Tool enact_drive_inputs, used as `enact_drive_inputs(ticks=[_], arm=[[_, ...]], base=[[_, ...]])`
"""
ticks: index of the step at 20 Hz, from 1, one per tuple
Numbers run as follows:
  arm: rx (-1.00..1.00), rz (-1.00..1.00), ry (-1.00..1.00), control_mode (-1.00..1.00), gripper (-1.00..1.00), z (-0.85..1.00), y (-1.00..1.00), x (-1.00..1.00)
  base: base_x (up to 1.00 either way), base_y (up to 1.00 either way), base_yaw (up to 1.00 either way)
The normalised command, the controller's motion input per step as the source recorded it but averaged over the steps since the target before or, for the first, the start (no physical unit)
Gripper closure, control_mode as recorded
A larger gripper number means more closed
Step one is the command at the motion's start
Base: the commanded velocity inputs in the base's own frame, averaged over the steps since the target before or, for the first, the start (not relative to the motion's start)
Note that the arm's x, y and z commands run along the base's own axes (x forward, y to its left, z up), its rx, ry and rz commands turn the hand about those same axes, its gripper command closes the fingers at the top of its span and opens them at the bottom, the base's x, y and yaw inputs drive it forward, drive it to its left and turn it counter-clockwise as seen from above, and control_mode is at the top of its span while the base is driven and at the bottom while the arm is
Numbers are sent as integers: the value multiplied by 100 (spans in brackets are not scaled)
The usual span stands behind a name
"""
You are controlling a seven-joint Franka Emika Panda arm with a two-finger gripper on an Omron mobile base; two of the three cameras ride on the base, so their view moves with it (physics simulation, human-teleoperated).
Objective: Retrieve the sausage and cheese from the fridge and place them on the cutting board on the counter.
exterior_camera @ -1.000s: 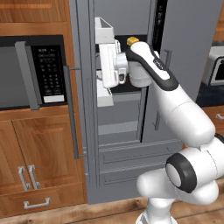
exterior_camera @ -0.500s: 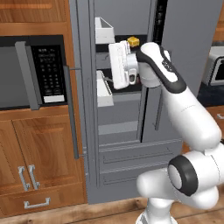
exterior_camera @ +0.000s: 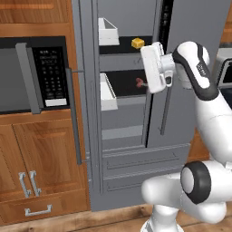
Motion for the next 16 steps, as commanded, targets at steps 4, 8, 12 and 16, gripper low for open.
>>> enact_drive_inputs(ticks=[4, 8, 12, 16], arm=[[-33, 0, -2, -100, -100, -9, -97, -4], [-48, 8, -11, -100, -100, -12, -69, -39], [-52, 22, -18, -100, -100, -16, -64, -57], [-57, 16, -18, -100, -100, -40, -18, -50]], base=[[0, 0, 0], [0, 0, 0], [0, 0, 0], [0, 0, 0]])
